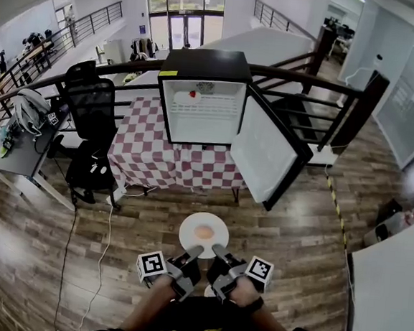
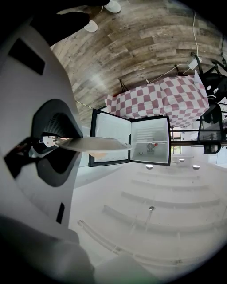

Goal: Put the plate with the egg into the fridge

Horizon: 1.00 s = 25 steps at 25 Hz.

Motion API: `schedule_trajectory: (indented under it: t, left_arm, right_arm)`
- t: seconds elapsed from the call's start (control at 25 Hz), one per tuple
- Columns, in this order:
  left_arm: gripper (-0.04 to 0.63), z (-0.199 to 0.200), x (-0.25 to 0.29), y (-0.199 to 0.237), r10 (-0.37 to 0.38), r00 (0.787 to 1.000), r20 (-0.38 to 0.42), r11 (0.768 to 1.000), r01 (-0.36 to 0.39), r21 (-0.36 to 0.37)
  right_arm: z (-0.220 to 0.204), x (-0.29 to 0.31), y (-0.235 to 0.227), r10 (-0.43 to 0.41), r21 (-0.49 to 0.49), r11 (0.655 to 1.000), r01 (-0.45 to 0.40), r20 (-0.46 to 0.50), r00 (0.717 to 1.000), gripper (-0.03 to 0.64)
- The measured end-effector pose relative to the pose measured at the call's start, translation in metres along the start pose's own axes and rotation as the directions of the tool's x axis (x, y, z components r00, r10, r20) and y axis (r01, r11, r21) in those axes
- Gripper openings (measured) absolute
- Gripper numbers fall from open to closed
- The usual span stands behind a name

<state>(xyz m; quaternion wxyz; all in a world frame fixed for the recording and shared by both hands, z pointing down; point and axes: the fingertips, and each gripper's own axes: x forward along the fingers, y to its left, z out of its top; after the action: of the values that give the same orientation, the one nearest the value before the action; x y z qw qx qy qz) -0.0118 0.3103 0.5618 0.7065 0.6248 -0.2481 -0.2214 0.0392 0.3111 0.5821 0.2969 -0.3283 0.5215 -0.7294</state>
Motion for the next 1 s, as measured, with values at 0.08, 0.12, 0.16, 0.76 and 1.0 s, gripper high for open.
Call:
schedule_trajectory:
  t: [0.08,0.12,0.16,0.76,1.0]
  left_arm:
    - [0.054,-0.005,0.007,0.001,0.001,1.000,0.002,1.000,-0.001,-0.006]
    - [0.054,-0.007,0.011,0.002,-0.001,1.000,0.001,1.000,0.001,-0.009]
    - [0.054,-0.010,0.015,0.002,-0.002,1.000,-0.001,1.000,0.002,-0.012]
    - [0.054,-0.023,0.034,0.011,0.015,0.997,0.076,0.999,-0.013,-0.033]
    - [0.054,-0.009,0.030,0.015,0.028,0.994,0.102,0.998,-0.023,-0.055]
  right_arm:
    - [0.007,-0.005,0.001,-0.001,-0.001,1.000,0.001,-0.004,1.000,0.032]
    - [0.011,-0.007,0.001,0.001,0.002,1.000,-0.001,-0.005,1.000,0.032]
    - [0.014,-0.009,0.002,0.002,0.007,1.000,-0.002,-0.006,1.000,0.032]
    - [0.037,-0.018,0.000,0.002,0.030,1.000,0.000,-0.057,0.998,0.037]
    - [0.035,-0.004,-0.005,-0.014,0.040,0.999,0.017,-0.075,0.997,0.037]
